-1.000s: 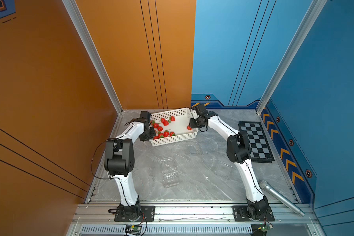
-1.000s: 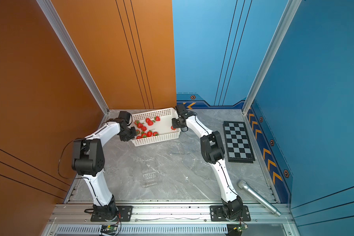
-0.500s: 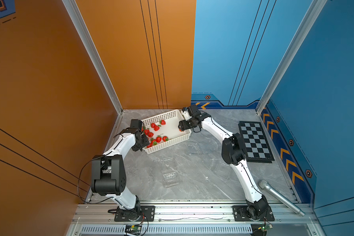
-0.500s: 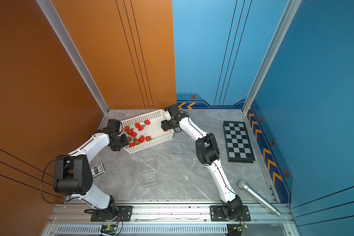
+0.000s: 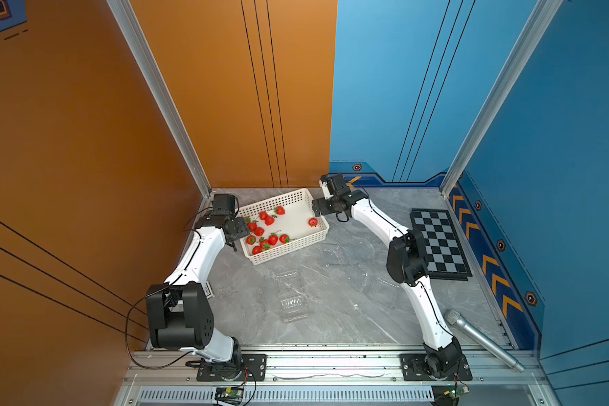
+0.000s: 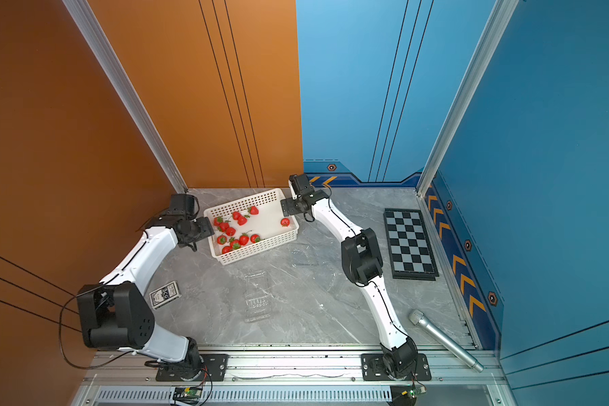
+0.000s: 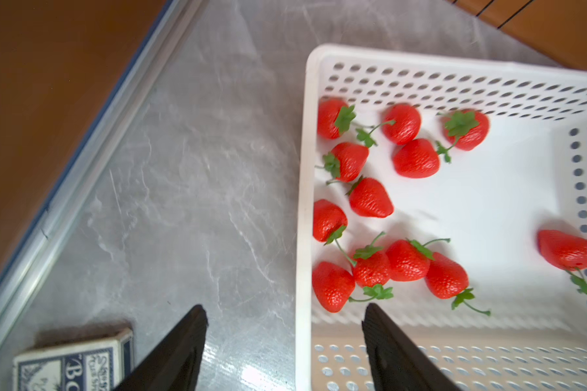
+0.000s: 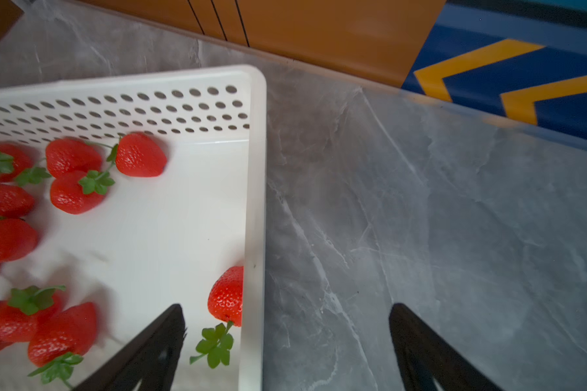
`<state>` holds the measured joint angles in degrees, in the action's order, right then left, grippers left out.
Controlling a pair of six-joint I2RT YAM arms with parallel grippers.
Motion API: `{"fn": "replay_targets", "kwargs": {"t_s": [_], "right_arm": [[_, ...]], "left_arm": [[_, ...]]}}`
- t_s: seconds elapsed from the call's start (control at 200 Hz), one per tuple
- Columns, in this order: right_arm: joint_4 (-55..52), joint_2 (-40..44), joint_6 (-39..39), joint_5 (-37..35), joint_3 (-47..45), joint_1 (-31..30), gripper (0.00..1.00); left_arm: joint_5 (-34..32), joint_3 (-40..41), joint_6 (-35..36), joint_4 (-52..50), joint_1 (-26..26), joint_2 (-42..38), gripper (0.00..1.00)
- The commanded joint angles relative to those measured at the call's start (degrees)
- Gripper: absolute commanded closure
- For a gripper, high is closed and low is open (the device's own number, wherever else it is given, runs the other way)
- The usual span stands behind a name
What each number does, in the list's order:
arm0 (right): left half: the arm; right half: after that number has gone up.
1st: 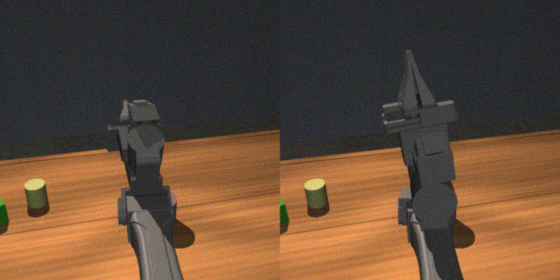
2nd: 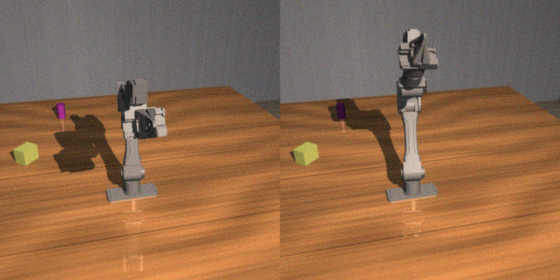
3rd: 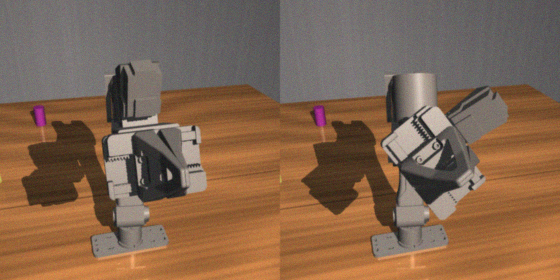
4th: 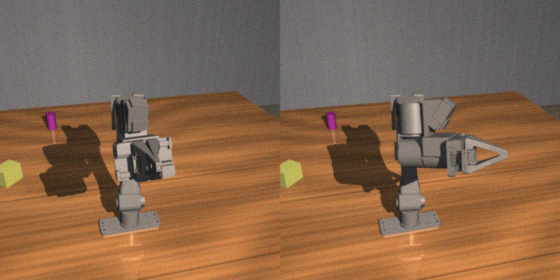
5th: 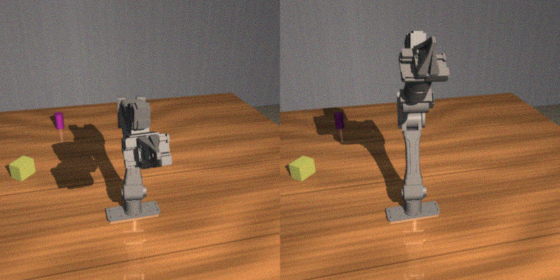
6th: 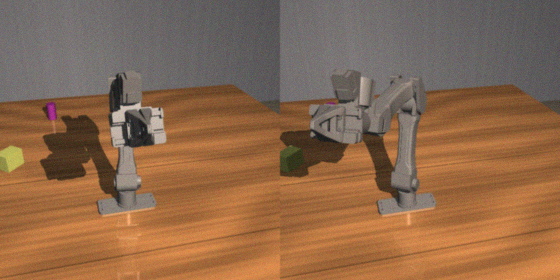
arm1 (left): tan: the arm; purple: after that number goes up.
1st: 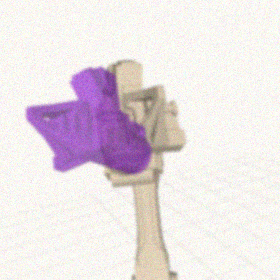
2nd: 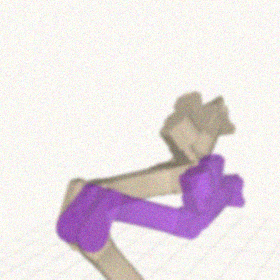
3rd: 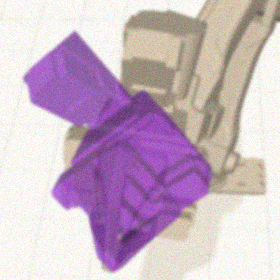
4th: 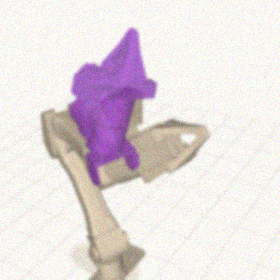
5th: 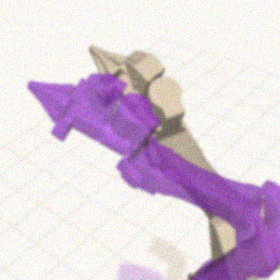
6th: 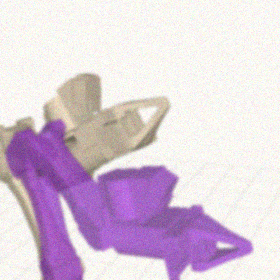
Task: Pack strawberries into containers
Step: Move the basket to the center of the board, then adjust the basket at the center of the board.
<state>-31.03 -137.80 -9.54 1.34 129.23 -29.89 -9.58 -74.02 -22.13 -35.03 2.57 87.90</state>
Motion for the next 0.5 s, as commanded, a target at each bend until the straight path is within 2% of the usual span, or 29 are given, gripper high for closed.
{"fn": "replay_targets", "kwargs": {"t_s": [0.0, 0.115, 0.26, 0.335, 0.496], "right_arm": [[4.32, 8.57, -4.43, -3.54, -3.85, 0.18, 0.05], [3.08, 14.17, -11.76, -2.18, -9.37, 0.68, 0.09], [1.67, 22.91, -20.66, 4.28, -18.74, 1.41, 0.14], [1.76, 26.64, -22.75, 7.71, -24.01, 0.94, 0.17], [1.67, 31.64, -23.95, 13.34, -31.77, -1.65, 0.20]], "left_arm": [[0.08, -6.41, 7.41, 1.45, -0.40, 4.32, 0.24], [0.51, -15.14, 13.89, -1.11, -2.23, 11.67, 0.24], [-0.36, -26.91, 22.60, -8.42, -4.12, 22.74, 0.25], [-1.83, -30.06, 24.61, -8.74, -4.08, 26.62, 0.26], [0.01, -36.17, 26.48, -8.68, -2.94, 31.98, 0.25]]}}
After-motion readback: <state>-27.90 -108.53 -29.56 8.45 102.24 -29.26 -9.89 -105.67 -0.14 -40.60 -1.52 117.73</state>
